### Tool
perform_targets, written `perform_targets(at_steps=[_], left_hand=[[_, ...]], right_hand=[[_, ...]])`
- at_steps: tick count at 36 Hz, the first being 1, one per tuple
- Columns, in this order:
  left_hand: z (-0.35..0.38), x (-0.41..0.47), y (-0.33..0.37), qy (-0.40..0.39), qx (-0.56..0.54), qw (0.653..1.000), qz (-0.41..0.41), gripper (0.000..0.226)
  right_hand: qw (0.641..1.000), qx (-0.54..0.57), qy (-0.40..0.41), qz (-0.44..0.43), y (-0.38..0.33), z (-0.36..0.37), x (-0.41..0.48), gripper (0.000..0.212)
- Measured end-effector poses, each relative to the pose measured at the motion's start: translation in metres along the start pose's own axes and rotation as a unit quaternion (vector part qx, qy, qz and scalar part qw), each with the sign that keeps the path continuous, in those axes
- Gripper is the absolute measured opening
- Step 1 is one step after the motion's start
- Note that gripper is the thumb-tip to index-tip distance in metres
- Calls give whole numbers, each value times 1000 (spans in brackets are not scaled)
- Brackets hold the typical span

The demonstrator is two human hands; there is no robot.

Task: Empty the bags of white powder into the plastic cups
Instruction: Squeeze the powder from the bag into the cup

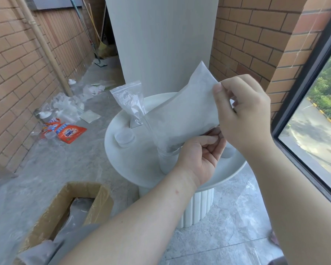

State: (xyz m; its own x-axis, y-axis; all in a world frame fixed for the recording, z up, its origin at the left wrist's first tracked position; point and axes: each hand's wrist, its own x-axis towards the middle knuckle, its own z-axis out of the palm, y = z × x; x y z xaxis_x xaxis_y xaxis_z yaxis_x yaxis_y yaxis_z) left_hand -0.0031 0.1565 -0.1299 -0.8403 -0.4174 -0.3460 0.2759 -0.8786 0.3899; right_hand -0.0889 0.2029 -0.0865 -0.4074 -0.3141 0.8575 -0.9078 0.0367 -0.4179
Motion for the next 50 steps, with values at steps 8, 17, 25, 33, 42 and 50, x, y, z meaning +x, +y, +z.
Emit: perform_targets(at_steps=[8,17,25,33,42,50], left_hand=[[-1,1,-1,-3,-1,1000,-1,28],[-3,3,-1,-7,-3,1000,-2,27],[-1,2,-1,-3,-1,1000,-2,28],[-1,1,-1,-1,-3,1000,-3,28],[1,-2,-1,-5,4,1000,-2,28],[2,-3,0,-6,-3,1000,1,29]], right_hand=[[1000,2,-18,6,1,-1,1,26],[1000,-2,-5,-1,2,-2,2,26],[1000,-4,-24,-2,2,-4,2,26],[1000,-12,-8,-6,1,-3,3,26],[1000,-6,-22,-7,-1,-2,2,26],[1000,-6,-15,-9,-2,-1,1,26]])
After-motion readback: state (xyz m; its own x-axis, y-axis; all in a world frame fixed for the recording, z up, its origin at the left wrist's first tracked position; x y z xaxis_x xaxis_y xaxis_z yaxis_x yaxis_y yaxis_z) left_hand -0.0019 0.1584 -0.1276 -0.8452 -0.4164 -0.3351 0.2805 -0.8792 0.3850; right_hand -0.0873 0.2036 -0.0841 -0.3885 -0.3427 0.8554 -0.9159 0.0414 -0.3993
